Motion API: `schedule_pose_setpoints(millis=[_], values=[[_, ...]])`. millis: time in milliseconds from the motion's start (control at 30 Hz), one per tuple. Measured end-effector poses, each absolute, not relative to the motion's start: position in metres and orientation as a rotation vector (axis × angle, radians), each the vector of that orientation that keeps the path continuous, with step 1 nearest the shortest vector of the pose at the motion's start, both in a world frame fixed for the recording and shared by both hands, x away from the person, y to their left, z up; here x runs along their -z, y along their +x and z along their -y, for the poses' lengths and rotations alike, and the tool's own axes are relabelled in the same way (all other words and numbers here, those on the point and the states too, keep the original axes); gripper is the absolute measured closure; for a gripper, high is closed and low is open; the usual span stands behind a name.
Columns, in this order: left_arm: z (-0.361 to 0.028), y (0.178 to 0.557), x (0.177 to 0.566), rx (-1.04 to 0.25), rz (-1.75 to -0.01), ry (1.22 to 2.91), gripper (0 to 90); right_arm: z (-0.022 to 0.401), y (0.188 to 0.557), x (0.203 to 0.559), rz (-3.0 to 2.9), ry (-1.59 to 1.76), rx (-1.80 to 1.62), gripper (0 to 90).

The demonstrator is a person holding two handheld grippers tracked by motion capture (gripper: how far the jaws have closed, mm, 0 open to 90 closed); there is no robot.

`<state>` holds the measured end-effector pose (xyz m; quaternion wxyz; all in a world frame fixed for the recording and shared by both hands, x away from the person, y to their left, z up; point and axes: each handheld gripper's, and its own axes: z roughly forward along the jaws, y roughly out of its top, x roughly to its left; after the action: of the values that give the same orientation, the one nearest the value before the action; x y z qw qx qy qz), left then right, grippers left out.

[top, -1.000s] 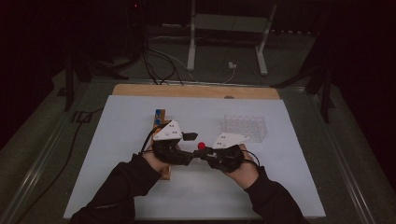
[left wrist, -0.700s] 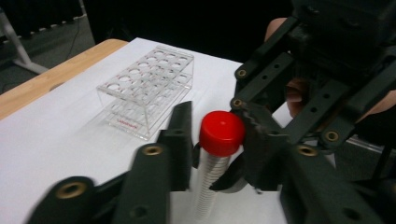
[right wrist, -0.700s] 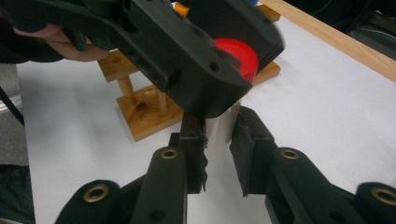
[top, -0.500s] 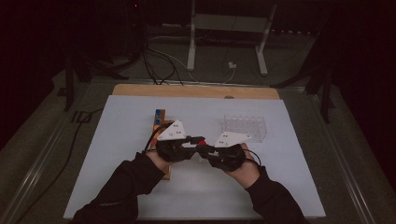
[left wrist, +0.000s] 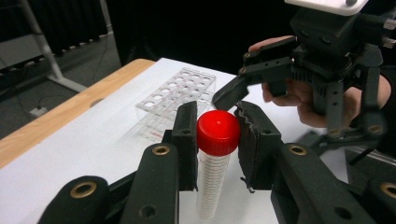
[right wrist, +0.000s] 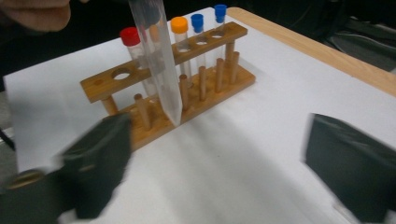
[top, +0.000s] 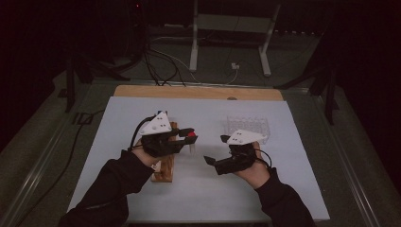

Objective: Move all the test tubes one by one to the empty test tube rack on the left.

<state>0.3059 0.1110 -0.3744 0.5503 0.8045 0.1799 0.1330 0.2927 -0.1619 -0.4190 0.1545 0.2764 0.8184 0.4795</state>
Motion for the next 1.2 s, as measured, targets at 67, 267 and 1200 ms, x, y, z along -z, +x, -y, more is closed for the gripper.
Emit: schedule_pose_setpoints(millis=[67,267,1200], values=[[-0.118,0.304,0.372,-0.324,-0.436,1.903,71.6,0.164,0.293,0.419,-2.351,0.793,-1.386,0.0],[-0.142,0.298,0.366,-0.361,-0.479,1.893,71.6,0.167,0.295,0.419,-2.325,0.811,-1.400,0.0],[-0.202,0.281,0.402,-0.402,-0.643,1.891,71.6,0.170,0.294,0.419,-2.297,0.816,-1.394,0.0]])
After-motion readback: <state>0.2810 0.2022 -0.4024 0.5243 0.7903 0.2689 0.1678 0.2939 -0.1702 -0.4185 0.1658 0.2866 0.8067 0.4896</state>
